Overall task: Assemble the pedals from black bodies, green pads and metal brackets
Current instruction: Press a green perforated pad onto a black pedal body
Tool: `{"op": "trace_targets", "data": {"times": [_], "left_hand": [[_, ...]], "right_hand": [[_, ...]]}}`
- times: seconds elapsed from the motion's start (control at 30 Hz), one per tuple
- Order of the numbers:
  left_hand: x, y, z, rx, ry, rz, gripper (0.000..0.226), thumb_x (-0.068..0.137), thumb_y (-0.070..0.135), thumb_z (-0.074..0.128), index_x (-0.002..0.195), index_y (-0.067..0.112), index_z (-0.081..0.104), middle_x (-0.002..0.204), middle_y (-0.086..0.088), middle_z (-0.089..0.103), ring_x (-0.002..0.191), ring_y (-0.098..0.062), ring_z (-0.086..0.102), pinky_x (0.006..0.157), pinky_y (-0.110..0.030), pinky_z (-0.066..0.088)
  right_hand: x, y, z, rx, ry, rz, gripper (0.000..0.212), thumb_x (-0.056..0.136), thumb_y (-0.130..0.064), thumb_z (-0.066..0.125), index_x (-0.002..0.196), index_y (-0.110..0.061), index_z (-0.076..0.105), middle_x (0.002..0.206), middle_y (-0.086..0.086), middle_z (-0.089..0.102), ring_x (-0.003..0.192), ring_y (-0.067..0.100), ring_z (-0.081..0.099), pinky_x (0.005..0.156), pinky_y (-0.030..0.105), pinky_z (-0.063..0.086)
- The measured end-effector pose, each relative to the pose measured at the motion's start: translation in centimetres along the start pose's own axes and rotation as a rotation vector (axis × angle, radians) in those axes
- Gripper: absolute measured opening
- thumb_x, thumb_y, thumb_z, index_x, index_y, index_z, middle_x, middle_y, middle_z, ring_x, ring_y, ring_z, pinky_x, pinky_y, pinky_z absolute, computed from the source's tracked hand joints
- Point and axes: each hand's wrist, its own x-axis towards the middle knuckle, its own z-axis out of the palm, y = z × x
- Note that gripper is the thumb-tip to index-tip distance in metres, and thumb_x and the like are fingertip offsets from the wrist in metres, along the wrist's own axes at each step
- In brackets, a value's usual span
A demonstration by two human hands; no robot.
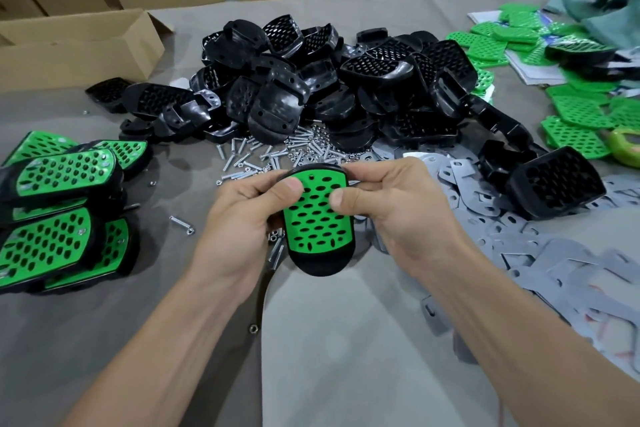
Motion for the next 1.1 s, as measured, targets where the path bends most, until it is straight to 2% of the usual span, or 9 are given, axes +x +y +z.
{"op": "trace_targets", "data": {"times": [0.07, 0.13, 0.2, 0.3, 0.43, 0.6, 0.77, 0.87, 1.1], "left_hand": [[-0.1, 0.0, 0.0, -0.022, 0.012, -0.018, 0.046, 0.076, 0.024, 0.067, 0.113, -0.003, 0.073, 0.111, -0.028, 0.073, 0.092, -0.032, 0.069, 0.084, -0.041, 0.057], [-0.2, -0.1, 0.0, -0.014, -0.006, -0.006, 0.045, 0.077, 0.023, 0.069, 0.113, -0.004, 0.073, 0.112, -0.031, 0.071, 0.091, -0.031, 0.067, 0.078, -0.036, 0.058], [-0.2, -0.2, 0.0, 0.035, -0.029, 0.069, 0.029, 0.079, 0.017, 0.076, 0.104, 0.002, 0.077, 0.103, -0.029, 0.073, 0.085, -0.027, 0.067, 0.073, -0.031, 0.058], [-0.4, -0.2, -0.2, 0.149, -0.073, 0.257, 0.015, 0.083, 0.019, 0.076, 0.096, 0.018, 0.081, 0.097, -0.027, 0.073, 0.082, -0.025, 0.067, 0.074, -0.039, 0.057], [-0.8, -0.1, -0.4, 0.298, -0.093, 0.443, 0.015, 0.089, 0.028, 0.072, 0.102, 0.03, 0.081, 0.089, -0.008, 0.077, 0.08, -0.021, 0.07, 0.07, -0.042, 0.059], [-0.5, 0.2, 0.0, 0.267, -0.056, 0.329, 0.016, 0.083, 0.037, 0.075, 0.097, 0.033, 0.081, 0.091, -0.014, 0.076, 0.082, -0.018, 0.069, 0.069, -0.046, 0.057], [0.1, 0.0, -0.1, 0.196, -0.14, 0.127, 0.033, 0.086, 0.009, 0.076, 0.117, 0.02, 0.072, 0.108, -0.004, 0.079, 0.098, -0.02, 0.075, 0.078, -0.026, 0.059], [0.0, -0.3, -0.1, 0.121, -0.081, 0.089, 0.032, 0.09, -0.004, 0.066, 0.112, 0.019, 0.072, 0.102, -0.007, 0.08, 0.088, -0.021, 0.077, 0.074, -0.025, 0.06], [-0.2, -0.9, -0.3, 0.17, -0.009, 0.118, 0.033, 0.091, -0.008, 0.065, 0.109, 0.019, 0.074, 0.099, -0.007, 0.08, 0.086, -0.025, 0.078, 0.077, -0.035, 0.063]], "right_hand": [[0.2, 0.0, 0.0, -0.054, -0.002, -0.022, 0.026, 0.076, 0.01, 0.075, 0.099, -0.002, 0.079, 0.093, 0.022, 0.077, 0.087, 0.035, 0.076, 0.08, 0.044, 0.062], [0.4, -0.3, -0.1, -0.18, 0.008, -0.024, 0.024, 0.073, 0.002, 0.076, 0.092, -0.012, 0.081, 0.086, 0.017, 0.078, 0.083, 0.034, 0.077, 0.076, 0.041, 0.062], [0.4, -0.5, -0.4, -0.321, 0.008, -0.005, 0.019, 0.072, -0.01, 0.076, 0.087, -0.02, 0.079, 0.08, 0.015, 0.077, 0.079, 0.038, 0.076, 0.076, 0.051, 0.063], [0.2, -0.8, -0.8, -0.349, -0.087, -0.019, 0.013, 0.081, -0.016, 0.073, 0.093, -0.013, 0.074, 0.086, 0.018, 0.076, 0.084, 0.042, 0.074, 0.083, 0.065, 0.057], [0.1, -1.2, -1.2, -0.232, -0.16, -0.105, 0.022, 0.083, -0.002, 0.073, 0.103, 0.007, 0.073, 0.097, 0.034, 0.07, 0.091, 0.051, 0.068, 0.087, 0.059, 0.058], [0.3, -0.4, -0.9, -0.203, -0.097, -0.128, 0.016, 0.082, 0.006, 0.075, 0.098, 0.003, 0.077, 0.088, 0.021, 0.077, 0.078, 0.025, 0.074, 0.072, 0.03, 0.059], [0.5, -0.9, -0.8, 0.033, 0.072, -0.051, 0.034, 0.079, -0.014, 0.071, 0.106, 0.006, 0.073, 0.101, 0.023, 0.076, 0.092, 0.036, 0.076, 0.078, 0.038, 0.062], [0.4, -1.1, -0.7, 0.101, 0.095, 0.024, 0.039, 0.078, -0.019, 0.069, 0.11, 0.004, 0.07, 0.103, 0.02, 0.077, 0.095, 0.033, 0.076, 0.078, 0.036, 0.062], [0.3, -1.0, -0.5, 0.052, 0.104, 0.063, 0.023, 0.094, -0.006, 0.063, 0.112, 0.007, 0.069, 0.102, 0.022, 0.076, 0.094, 0.035, 0.076, 0.076, 0.036, 0.063]]}}
